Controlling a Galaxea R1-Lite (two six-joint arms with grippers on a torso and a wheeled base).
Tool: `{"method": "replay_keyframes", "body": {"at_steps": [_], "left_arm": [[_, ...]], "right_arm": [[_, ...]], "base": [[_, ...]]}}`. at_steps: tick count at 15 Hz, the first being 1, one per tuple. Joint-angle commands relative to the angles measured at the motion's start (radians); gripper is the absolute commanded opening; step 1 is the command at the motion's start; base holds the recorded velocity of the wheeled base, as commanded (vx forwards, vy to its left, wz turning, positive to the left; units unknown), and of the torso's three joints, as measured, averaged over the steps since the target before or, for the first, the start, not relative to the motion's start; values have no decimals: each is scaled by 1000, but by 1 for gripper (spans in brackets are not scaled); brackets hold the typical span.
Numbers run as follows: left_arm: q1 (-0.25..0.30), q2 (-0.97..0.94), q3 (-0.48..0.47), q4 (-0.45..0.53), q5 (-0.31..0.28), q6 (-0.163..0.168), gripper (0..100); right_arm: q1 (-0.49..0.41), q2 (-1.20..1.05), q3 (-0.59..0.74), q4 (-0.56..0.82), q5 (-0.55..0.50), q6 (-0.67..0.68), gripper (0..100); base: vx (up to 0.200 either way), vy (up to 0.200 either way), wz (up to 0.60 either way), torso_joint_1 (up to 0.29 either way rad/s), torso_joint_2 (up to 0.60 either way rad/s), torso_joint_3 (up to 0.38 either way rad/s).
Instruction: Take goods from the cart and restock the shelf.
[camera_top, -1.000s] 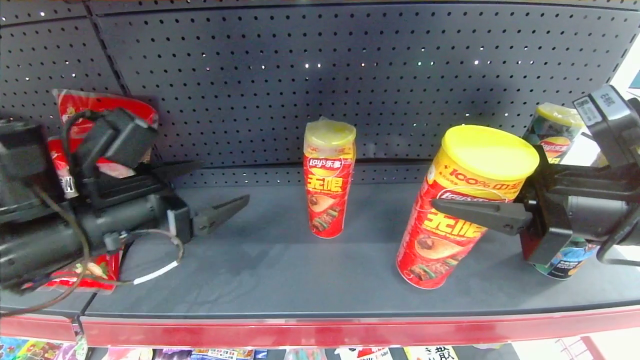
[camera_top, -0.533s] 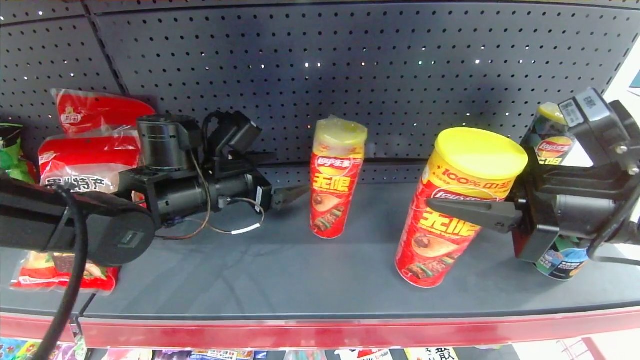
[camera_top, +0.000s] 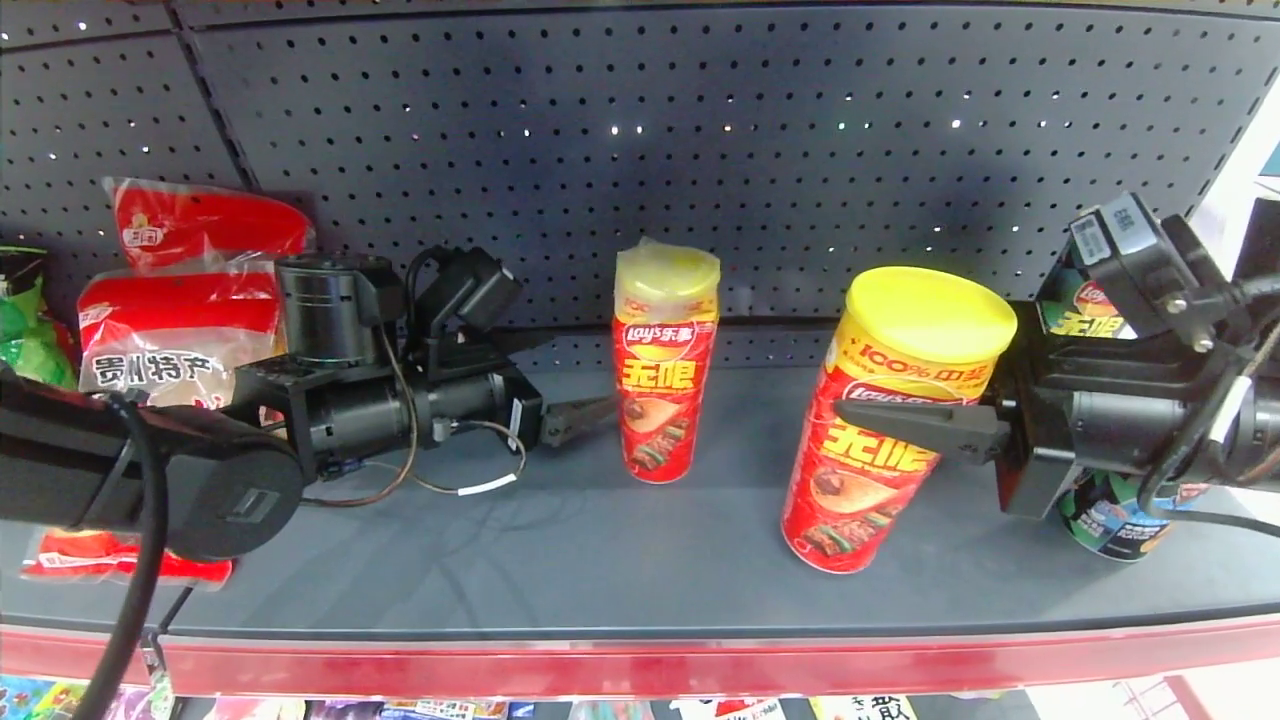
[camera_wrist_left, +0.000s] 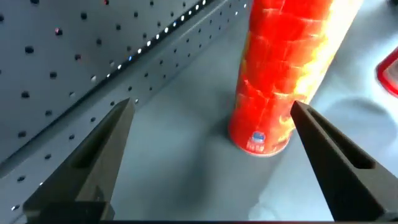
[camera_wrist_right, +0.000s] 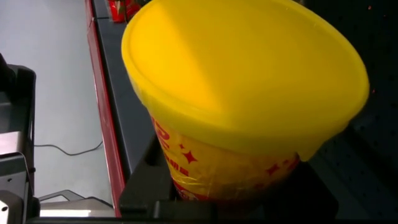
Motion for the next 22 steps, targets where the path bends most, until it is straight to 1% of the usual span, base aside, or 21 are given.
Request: {"method": "replay_keyframes", "body": {"at_steps": [1, 3, 5, 6, 7, 8, 11, 15, 16, 20, 22], "left_arm": [[-4, 12, -24, -1, -1, -4, 100], [-20, 59, -86, -1, -17, -4, 100], [-48, 81, -101, -1, -18, -7, 100], [-65, 86, -104, -3, -20, -15, 100], [-90, 86, -107, -21, -18, -32, 100], [-100, 86, -107, -32, -17, -44, 100], [-103, 99, -116, -35, -18, -49, 100], [-105, 155, -173, -35, -18, -49, 100], [-103, 158, -176, -35, -18, -49, 0], [-108, 118, -165, -37, -20, -47, 0], [-132, 53, -129, -35, -18, -56, 0]], "right_arm": [[1, 15, -3, -1, -1, -1, 0], [3, 15, -4, -1, -7, -1, 0], [3, 16, -4, 1, -7, -1, 0], [3, 16, -3, 1, -8, -1, 0], [3, 15, -1, 1, -8, -1, 0], [1, 15, -1, 1, -7, -1, 0], [1, 15, -1, 1, -10, -1, 0], [1, 8, -1, 1, -21, 7, 0], [1, 8, 1, 1, -21, 7, 0], [3, 15, -4, -1, -21, 7, 0], [3, 22, -10, -1, -21, 7, 0]], "base": [[0, 0, 0, 0, 0, 0], [0, 0, 0, 0, 0, 0], [0, 0, 0, 0, 0, 0], [0, 0, 0, 0, 0, 0], [0, 0, 0, 0, 0, 0], [0, 0, 0, 0, 0, 0], [0, 0, 0, 0, 0, 0], [0, 0, 0, 0, 0, 0], [0, 0, 0, 0, 0, 0], [0, 0, 0, 0, 0, 0], [0, 0, 0, 0, 0, 0]]}}
